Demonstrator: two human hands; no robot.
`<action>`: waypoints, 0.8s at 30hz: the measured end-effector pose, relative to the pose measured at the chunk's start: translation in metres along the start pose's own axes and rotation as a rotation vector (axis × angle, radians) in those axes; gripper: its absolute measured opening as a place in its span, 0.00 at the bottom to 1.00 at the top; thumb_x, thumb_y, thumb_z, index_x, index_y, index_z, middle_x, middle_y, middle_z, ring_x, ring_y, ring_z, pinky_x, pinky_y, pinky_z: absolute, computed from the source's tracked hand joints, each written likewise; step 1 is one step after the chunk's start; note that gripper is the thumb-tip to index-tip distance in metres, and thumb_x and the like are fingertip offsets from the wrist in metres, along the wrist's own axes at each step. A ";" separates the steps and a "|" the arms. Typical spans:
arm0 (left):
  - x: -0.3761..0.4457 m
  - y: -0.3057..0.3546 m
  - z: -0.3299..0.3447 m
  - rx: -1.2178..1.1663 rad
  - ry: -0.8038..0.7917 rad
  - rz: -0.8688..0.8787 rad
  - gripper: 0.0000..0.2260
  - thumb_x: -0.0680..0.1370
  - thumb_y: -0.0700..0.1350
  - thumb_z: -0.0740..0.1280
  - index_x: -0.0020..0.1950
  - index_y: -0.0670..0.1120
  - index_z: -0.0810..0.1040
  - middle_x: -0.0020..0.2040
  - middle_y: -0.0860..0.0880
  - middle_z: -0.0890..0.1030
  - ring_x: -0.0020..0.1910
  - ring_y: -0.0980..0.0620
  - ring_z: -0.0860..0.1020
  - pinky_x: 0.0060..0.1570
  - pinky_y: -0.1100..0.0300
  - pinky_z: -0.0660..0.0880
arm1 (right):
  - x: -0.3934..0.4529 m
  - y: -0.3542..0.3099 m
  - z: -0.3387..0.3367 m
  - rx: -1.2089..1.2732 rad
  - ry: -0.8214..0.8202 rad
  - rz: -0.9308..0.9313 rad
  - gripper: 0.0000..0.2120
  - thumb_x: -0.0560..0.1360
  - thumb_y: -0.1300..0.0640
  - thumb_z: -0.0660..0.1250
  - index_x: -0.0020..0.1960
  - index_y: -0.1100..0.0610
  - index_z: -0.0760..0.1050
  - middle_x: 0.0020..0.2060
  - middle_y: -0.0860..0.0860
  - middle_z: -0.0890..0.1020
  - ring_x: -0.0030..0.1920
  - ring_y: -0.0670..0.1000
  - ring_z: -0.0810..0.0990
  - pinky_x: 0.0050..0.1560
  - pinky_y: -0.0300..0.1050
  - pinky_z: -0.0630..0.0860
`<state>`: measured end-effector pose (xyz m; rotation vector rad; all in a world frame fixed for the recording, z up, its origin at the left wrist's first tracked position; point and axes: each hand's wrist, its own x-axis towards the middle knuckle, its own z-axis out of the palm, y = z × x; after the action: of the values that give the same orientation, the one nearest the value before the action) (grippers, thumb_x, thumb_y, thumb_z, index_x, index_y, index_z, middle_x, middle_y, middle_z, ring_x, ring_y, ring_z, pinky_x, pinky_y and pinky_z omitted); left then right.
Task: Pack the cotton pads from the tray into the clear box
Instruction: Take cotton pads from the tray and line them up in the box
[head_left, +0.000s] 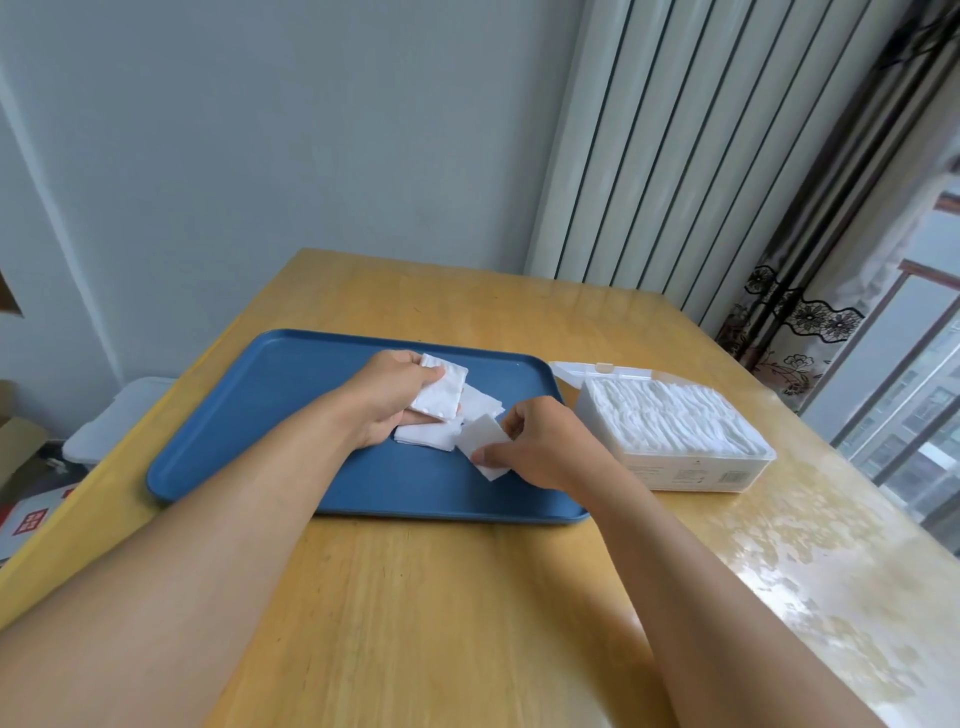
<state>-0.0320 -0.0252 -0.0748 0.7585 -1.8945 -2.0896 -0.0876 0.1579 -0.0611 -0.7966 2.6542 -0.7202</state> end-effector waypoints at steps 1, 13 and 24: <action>-0.001 0.001 0.001 0.022 0.008 0.030 0.07 0.83 0.39 0.66 0.59 0.38 0.78 0.56 0.35 0.84 0.53 0.40 0.85 0.54 0.43 0.82 | -0.001 0.001 0.000 0.108 0.030 -0.028 0.15 0.70 0.50 0.79 0.43 0.55 0.74 0.35 0.47 0.78 0.32 0.47 0.74 0.29 0.39 0.67; -0.025 0.016 0.040 -0.013 -0.031 0.267 0.07 0.84 0.44 0.64 0.55 0.41 0.78 0.50 0.36 0.84 0.42 0.41 0.83 0.45 0.44 0.79 | -0.005 -0.007 -0.005 1.358 0.010 -0.081 0.11 0.80 0.61 0.68 0.62 0.64 0.78 0.50 0.55 0.86 0.46 0.51 0.87 0.56 0.45 0.81; -0.032 0.015 0.055 -0.243 -0.174 0.162 0.20 0.85 0.51 0.60 0.62 0.34 0.79 0.56 0.33 0.83 0.52 0.38 0.83 0.61 0.42 0.76 | -0.008 -0.005 -0.003 1.200 0.089 0.043 0.13 0.77 0.53 0.74 0.57 0.59 0.82 0.42 0.49 0.86 0.38 0.44 0.81 0.31 0.37 0.74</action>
<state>-0.0356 0.0352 -0.0507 0.3684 -1.6735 -2.2870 -0.0798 0.1602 -0.0547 -0.3284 1.7198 -2.0076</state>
